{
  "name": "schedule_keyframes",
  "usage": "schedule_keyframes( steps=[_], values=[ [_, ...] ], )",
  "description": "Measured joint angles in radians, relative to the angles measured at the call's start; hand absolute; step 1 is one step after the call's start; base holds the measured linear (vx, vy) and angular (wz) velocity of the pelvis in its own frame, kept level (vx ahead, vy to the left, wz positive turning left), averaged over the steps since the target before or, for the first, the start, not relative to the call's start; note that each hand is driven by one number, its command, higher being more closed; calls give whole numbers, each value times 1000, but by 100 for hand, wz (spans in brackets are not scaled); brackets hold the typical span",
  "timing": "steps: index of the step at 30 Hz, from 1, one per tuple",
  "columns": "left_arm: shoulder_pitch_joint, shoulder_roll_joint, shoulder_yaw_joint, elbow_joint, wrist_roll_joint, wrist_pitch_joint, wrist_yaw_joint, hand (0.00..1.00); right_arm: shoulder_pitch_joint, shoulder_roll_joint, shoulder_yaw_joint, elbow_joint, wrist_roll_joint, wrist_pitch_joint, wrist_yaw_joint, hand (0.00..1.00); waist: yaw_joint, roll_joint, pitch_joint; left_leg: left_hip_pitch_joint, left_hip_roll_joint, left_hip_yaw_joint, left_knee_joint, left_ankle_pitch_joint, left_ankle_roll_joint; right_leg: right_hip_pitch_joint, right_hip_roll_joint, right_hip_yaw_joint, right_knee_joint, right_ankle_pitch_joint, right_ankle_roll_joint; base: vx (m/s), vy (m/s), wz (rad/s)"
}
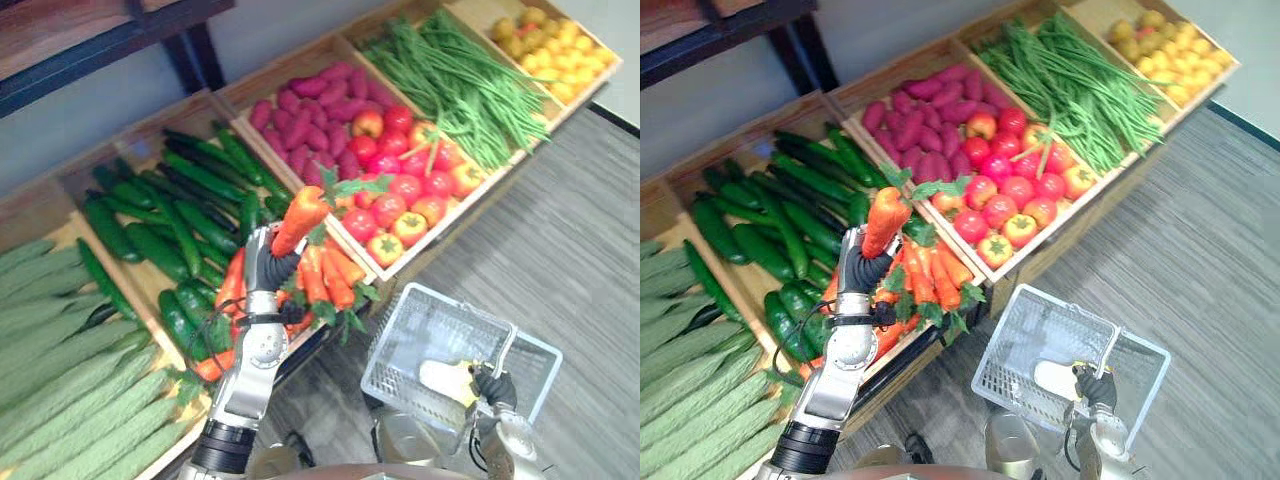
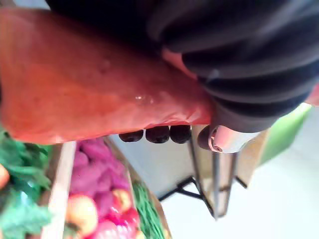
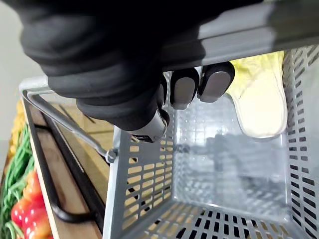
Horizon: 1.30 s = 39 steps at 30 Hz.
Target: Pick vegetable in the basket
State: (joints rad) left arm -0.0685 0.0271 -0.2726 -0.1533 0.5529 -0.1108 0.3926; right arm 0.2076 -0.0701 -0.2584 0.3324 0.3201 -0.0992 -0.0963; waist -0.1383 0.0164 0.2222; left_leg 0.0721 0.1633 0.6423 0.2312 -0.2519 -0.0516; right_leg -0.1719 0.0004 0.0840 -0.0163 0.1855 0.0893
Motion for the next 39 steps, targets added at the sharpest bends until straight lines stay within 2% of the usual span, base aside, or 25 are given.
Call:
schedule_keyframes(
  steps=[1, 2, 3, 4, 5, 6, 7, 8, 9, 10, 12, 13, 14, 15, 16, 17, 18, 20, 22, 23, 24, 26, 29, 34, 39],
  values=[
    [-9, -4, 5, -4, -17, -9, 0, 100, -7, 13, 2, -20, -10, 0, -11, 100, -7, -10, 1, 14, -6, 42, 0, -6, 10, -4, -47, -262, 16, -65, -95, -92, 20, -88],
    [-11, -9, 5, -4, -39, -9, -1, 100, -20, 16, 2, -21, -17, 0, -18, 100, -13, 0, 2, 26, -1, 68, 1, -6, 11, -14, -91, -457, 72, -124, -127, -67, 17, -77],
    [-11, -10, 7, -5, -47, -9, -1, 100, -24, 19, 4, -21, -18, 0, -18, 100, -9, 5, 0, 42, 4, 95, 1, -7, 11, -12, -126, -577, 119, -151, -159, -17, 20, -108],
    [-11, -11, 22, -11, -78, -13, -1, 100, -37, 22, 17, -22, -25, 0, -21, 100, -2, 2, -1, 80, 4, 144, 2, -9, 12, -3, -197, -763, 211, -169, -214, 8, -11, -140],
    [-17, -12, 43, -17, -108, -18, -1, 100, -61, 21, 31, -23, -41, 0, -28, 100, -2, -2, -4, 102, 5, 179, 31, -29, 7, -9, -232, -844, 294, -158, -224, 21, -38, -142],
    [-24, -15, 49, -15, -118, -18, 1, 100, -75, 19, 34, -23, -49, 0, -32, 100, -5, 0, -4, 107, 11, 192, 50, -40, 6, -16, -236, -856, 318, -157, -222, -15, -115, -147],
    [-44, -15, 44, -11, -139, -20, -1, 100, -101, 15, 39, -23, -57, 0, -35, 100, -5, 1, -5, 114, 25, 224, 58, -57, 27, -33, -211, -820, 319, -147, -204, -52, -165, -152],
    [-59, -15, 34, -8, -154, -29, -2, 100, -118, 3, 42, -23, -58, -1, -35, 100, -1, 28, -25, 115, 68, 280, 82, -116, -13, -57, -172, -752, 360, -237, -141, -32, -162, -131],
    [-64, -16, 29, -4, -155, -31, -2, 100, -121, -1, 42, -23, -58, -1, -38, 100, -2, 25, -26, 115, 71, 293, 97, -122, -6, -64, -180, -739, 414, -279, -133, 59, -140, -100],
    [-71, -19, 4, 6, -171, -34, -2, 100, -125, -23, 53, -24, -57, -1, -37, 100, -10, 26, -36, 118, 88, 321, 145, -148, -10, -55, -177, -698, 495, -383, -121, 171, -97, -89],
    [-77, -25, -11, 49, -189, -42, -4, 100, -144, -51, 94, -23, -56, 1, -38, 100, -8, 51, -39, 116, 164, 353, 274, -142, 4, -47, -109, -657, 420, -341, -168, 206, -108, -103],
    [-83, -24, -11, 89, -202, -40, -7, 100, -148, -53, 130, -24, -56, 2, -39, 100, -8, 51, -37, 106, 234, 336, 407, -106, 61, -3, -56, -629, 350, -312, -184, 170, -104, -78],
    [-84, -25, -13, 102, -213, -39, -6, 100, -149, -53, 145, -25, -56, 2, -39, 100, -5, 49, -36, 89, 266, 309, 481, -80, 92, 23, -32, -611, 317, -302, -191, 162, -116, -100],
    [-87, -23, -31, 117, -231, -39, -4, 100, -147, -55, 166, -34, -56, 2, -41, 100, 17, 44, -35, 55, 291, 195, 570, -83, 102, 66, -10, -569, 283, -297, -193, 140, -55, -113],
    [-87, -23, -47, 117, -243, -40, 2, 100, -149, -55, 193, -47, -56, 2, -50, 100, 37, 43, -35, -17, 245, 15, 615, -92, 105, 91, 2, -513, 256, -290, -192, 130, -18, -119],
    [-88, -24, -55, 117, -247, -40, 2, 100, -153, -56, 204, -48, -56, 2, -56, 100, 46, 43, -35, -53, 206, -81, 618, -95, 100, 100, 5, -483, 242, -287, -197, 126, 53, -139],
    [-87, -25, -68, 116, -262, -40, 3, 100, -167, -55, 220, -48, -56, 2, -58, 100, 70, 43, -36, -114, 123, -254, 597, -105, 81, 117, 9, -425, 209, -269, -195, 80, 71, -138],
    [-89, -25, -82, 117, -277, -40, 2, 100, -200, -42, 244, -50, -56, 2, -58, 100, 83, 45, -37, -171, 16, -453, 492, -121, 46, 149, 21, -330, 146, -226, -176, 97, 122, -151],
    [-91, -29, -99, 117, -281, -41, 0, 100, -205, -34, 257, -63, -57, 2, -58, 100, 84, 49, -37, -181, -39, -535, 329, -100, 24, 166, 25, -271, 116, -196, -149, 101, 181, -104],
    [-92, -45, -112, 118, -286, -41, 0, 100, -203, -35, 266, -76, -55, 2, -57, 100, 82, 71, -45, -182, -39, -561, 190, -1, 15, 169, 46, -238, 103, -185, -134, 84, 194, -83],
    [-93, -46, -117, 124, -286, -43, -1, 100, -203, -32, 265, -74, -56, 5, -56, 100, 85, 66, -43, -176, -34, -547, 194, 4, 25, 175, 48, -217, 96, -179, -126, 122, 247, -83],
    [-95, -34, -124, 149, -290, -43, -20, 100, -189, -2, 277, -95, -54, 9, -53, 100, 77, 37, -58, -122, -70, -498, 94, 33, 48, 181, 14, -166, 59, -159, -96, 136, 236, -49],
    [-101, -4, -122, 194, -308, -38, -38, 100, -152, 44, 326, -124, -15, 13, -30, 100, 80, -10, -78, -89, -82, -490, 1, 79, 36, 182, 11, -155, 22, -145, -98, 118, 31, -2],
    [-95, -29, -130, 325, -308, -11, -72, 100, -152, 12, 371, -164, 51, 23, 14, 100, 71, 22, -80, -31, -90, -449, -97, 109, 27, 182, 14, -112, 9, -139, -100, 60, -11, -26],
    [-76, -32, -164, 454, -317, 19, -131, 100, -130, 13, 425, -255, 174, 26, 44, 100, 64, 19, -80, -10, -93, -428, -120, 109, 28, 189, 15, -84, -3, -130, -88, -2, 30, -16]
  ],
)
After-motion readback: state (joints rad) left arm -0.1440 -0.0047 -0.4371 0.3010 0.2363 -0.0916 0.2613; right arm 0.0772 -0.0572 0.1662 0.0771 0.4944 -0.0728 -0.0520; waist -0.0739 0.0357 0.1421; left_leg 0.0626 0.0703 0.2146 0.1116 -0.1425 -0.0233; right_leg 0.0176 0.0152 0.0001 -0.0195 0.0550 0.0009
